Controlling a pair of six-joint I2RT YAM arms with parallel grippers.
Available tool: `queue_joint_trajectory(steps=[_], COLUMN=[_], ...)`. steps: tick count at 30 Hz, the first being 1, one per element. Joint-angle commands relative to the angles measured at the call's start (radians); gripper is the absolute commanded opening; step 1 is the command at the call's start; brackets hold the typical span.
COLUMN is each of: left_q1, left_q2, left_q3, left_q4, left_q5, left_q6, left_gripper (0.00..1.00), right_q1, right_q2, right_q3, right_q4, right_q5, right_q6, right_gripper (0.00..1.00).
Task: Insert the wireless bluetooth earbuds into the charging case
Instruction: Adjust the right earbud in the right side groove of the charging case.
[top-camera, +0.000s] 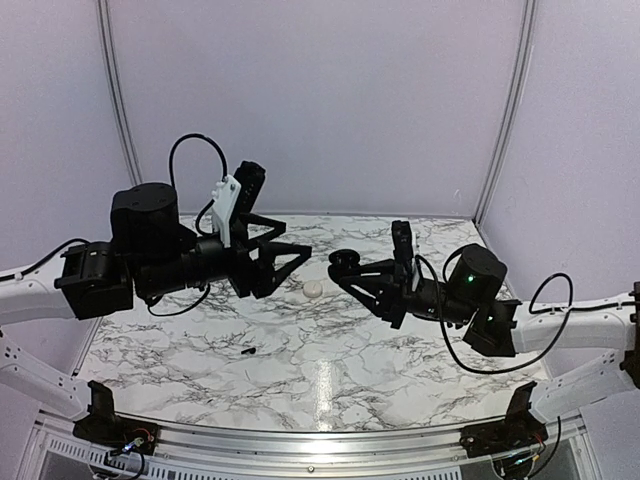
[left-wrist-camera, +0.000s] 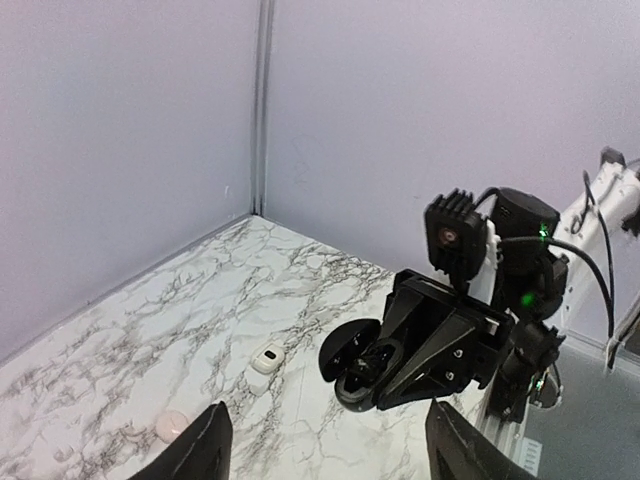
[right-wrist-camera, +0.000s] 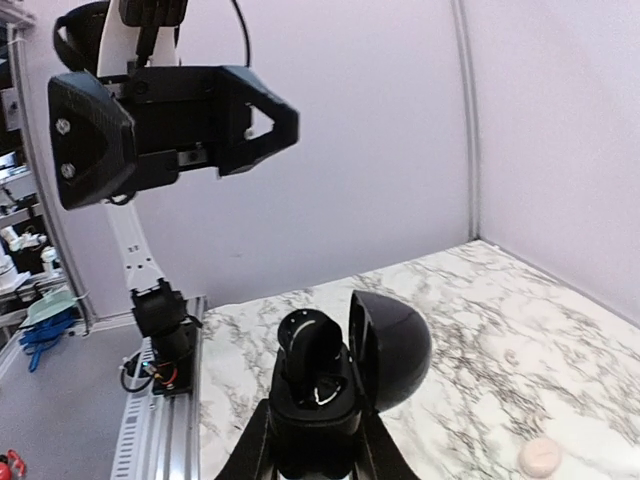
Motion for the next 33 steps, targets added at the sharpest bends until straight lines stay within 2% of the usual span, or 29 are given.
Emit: queue_joint_trajectory(steps=[1, 7, 15, 33], left_q1=[0.027, 0.028, 0.028, 0.048], left_q2=[0.013, 0.108, 0.234, 0.403], left_q3=[0.004, 0.103, 0.208, 0.337], left_q4=[0.000, -0.074, -0.097, -0.174], left_q5=[-0.048, -0.032, -0.007, -0.011], left_q6=[-0.208, -0.391, -0.454, -0.512], left_gripper=[0.62, 0.49, 0.44, 0.36], right_q1=[0.000, 0.040, 0.116, 0.159], right_q2=[-0.061, -0.102, -0.070, -0.024], right_q3=[-0.003, 0.002, 0.048, 0.100], right_q4=[-0.087, -0.165, -0.231, -0.278], right_q5=[0.299, 0.570, 0.730, 0.800], right_q6=[-0.047, -0.155, -0.295, -0.364], right_gripper=[0.00, 0.00, 0.00, 0.00])
